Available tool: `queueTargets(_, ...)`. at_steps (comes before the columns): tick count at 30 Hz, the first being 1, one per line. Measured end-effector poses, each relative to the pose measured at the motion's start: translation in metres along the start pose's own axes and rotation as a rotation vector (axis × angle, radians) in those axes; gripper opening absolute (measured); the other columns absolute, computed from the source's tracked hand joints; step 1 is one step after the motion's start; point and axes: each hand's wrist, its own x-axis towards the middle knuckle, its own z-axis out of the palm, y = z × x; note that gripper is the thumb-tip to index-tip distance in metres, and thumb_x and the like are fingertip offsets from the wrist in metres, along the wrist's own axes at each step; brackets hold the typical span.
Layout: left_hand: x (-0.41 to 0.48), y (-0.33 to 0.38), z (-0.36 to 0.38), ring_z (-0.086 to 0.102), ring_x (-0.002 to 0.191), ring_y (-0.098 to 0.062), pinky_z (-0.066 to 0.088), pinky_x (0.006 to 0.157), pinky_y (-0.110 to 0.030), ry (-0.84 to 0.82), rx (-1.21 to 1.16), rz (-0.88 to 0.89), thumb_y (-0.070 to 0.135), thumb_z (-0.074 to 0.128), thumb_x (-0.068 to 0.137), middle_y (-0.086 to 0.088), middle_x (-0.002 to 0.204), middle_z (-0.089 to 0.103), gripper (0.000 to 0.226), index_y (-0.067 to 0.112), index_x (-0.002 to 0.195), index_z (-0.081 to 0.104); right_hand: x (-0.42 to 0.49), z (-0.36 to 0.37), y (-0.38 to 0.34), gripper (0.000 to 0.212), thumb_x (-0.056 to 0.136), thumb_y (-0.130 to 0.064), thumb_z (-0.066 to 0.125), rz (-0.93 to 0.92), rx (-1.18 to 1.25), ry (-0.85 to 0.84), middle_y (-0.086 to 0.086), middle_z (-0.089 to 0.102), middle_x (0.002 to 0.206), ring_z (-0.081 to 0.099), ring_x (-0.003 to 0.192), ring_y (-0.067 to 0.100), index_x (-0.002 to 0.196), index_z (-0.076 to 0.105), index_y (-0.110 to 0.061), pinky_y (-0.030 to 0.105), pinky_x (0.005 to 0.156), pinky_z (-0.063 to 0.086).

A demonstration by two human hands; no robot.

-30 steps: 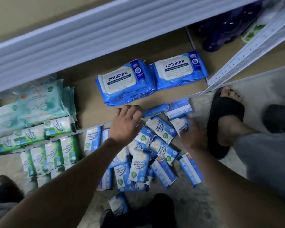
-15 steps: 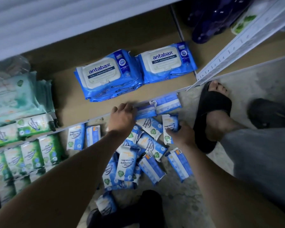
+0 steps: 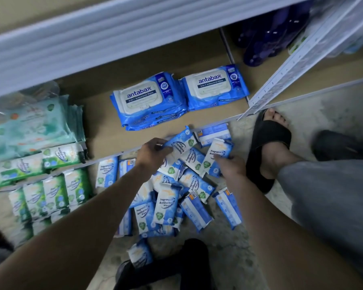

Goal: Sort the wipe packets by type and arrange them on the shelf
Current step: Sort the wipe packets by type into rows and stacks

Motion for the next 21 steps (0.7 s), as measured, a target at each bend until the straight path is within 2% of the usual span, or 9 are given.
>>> queueTargets(3, -0.007, 0.003, -0.006, 0.064, 0.077, -0.02, 0.054, 0.069, -0.036, -0.02, -0.176, -0.053, 0.016, 0.077, 0.086, -0.005, 0.087, 0.072, 0.013, 0.017, 0.096, 0.07, -0.003, 0.001, -0.01, 0.022, 0.082, -0.028, 0.08, 0.019, 0.114, -0.012, 0.013, 0.073, 0.093, 0.071, 0.083, 0.029, 0.079, 0.063, -0.014, 0.047, 0.079, 0.061)
queueTargets(5, -0.01, 0.008, -0.008, 0.065, 0.077, -0.017, 0.056, 0.069, -0.034, -0.021, -0.257, -0.091, 0.011, 0.076, 0.086, -0.006, 0.091, 0.07, 0.016, 0.011, 0.101, 0.069, -0.004, 0.002, -0.017, 0.023, 0.082, -0.027, 0.081, 0.025, 0.15, -0.009, 0.012, 0.073, 0.091, 0.07, 0.079, 0.028, 0.077, 0.062, -0.014, 0.047, 0.078, 0.061)
queueTargets(9, -0.01, 0.014, -0.01, 0.066, 0.079, -0.016, 0.06, 0.073, -0.037, 0.01, -0.3, -0.1, 0.007, 0.071, 0.089, -0.007, 0.094, 0.066, 0.017, 0.007, 0.105, 0.066, -0.003, 0.004, -0.023, 0.018, 0.085, -0.028, 0.077, 0.057, 0.167, -0.064, 0.009, 0.073, 0.095, 0.067, 0.073, 0.021, 0.088, 0.065, -0.015, 0.034, 0.061, 0.055)
queueTargets(12, -0.011, 0.015, -0.012, 0.065, 0.094, -0.029, 0.061, 0.078, -0.051, 0.015, -0.297, -0.1, 0.008, 0.066, 0.093, -0.013, 0.105, 0.063, 0.011, 0.012, 0.102, 0.061, -0.005, 0.006, -0.023, 0.02, 0.084, -0.03, 0.077, 0.065, 0.147, -0.086, 0.007, 0.074, 0.098, 0.071, 0.083, 0.023, 0.094, 0.067, -0.015, 0.038, 0.073, 0.059)
queueTargets(14, -0.013, 0.014, -0.014, 0.065, 0.097, -0.031, 0.061, 0.08, -0.054, 0.024, -0.267, -0.081, 0.008, 0.065, 0.094, -0.016, 0.111, 0.063, 0.013, 0.014, 0.104, 0.059, -0.009, 0.006, -0.023, 0.025, 0.084, -0.031, 0.077, 0.062, 0.128, -0.087, 0.007, 0.074, 0.097, 0.071, 0.083, 0.023, 0.098, 0.069, -0.013, 0.039, 0.076, 0.06)
queueTargets(16, -0.015, 0.013, -0.017, 0.069, 0.096, -0.032, 0.061, 0.08, -0.051, 0.039, -0.218, -0.051, 0.008, 0.067, 0.092, -0.017, 0.11, 0.067, 0.016, 0.013, 0.106, 0.059, -0.013, 0.005, -0.023, 0.027, 0.085, -0.03, 0.077, 0.058, 0.118, -0.101, 0.007, 0.074, 0.096, 0.068, 0.075, 0.018, 0.101, 0.07, -0.01, 0.031, 0.062, 0.056)
queueTargets(18, -0.019, 0.013, -0.021, 0.072, 0.09, -0.03, 0.063, 0.07, -0.035, 0.034, -0.196, -0.053, 0.003, 0.072, 0.087, -0.016, 0.106, 0.07, 0.026, 0.011, 0.109, 0.061, -0.016, 0.003, -0.023, 0.028, 0.086, -0.029, 0.076, 0.054, 0.117, -0.114, 0.007, 0.074, 0.098, 0.066, 0.071, 0.016, 0.104, 0.069, -0.009, 0.025, 0.052, 0.049)
queueTargets(19, -0.021, 0.013, -0.022, 0.073, 0.085, -0.028, 0.059, 0.061, -0.028, 0.037, -0.172, -0.065, 0.002, 0.075, 0.084, -0.014, 0.104, 0.07, 0.03, 0.012, 0.11, 0.062, -0.018, 0.002, -0.023, 0.027, 0.086, -0.027, 0.076, 0.055, 0.125, -0.114, 0.007, 0.074, 0.098, 0.066, 0.071, 0.016, 0.105, 0.069, -0.009, 0.024, 0.05, 0.047)
queueTargets(21, -0.025, 0.015, -0.024, 0.07, 0.075, -0.024, 0.051, 0.053, -0.025, 0.057, -0.123, -0.096, 0.004, 0.079, 0.08, -0.008, 0.097, 0.07, 0.032, 0.013, 0.108, 0.066, -0.023, 0.0, -0.024, 0.027, 0.087, -0.025, 0.077, 0.059, 0.154, -0.116, 0.007, 0.074, 0.099, 0.067, 0.072, 0.015, 0.106, 0.068, -0.009, 0.024, 0.051, 0.048)
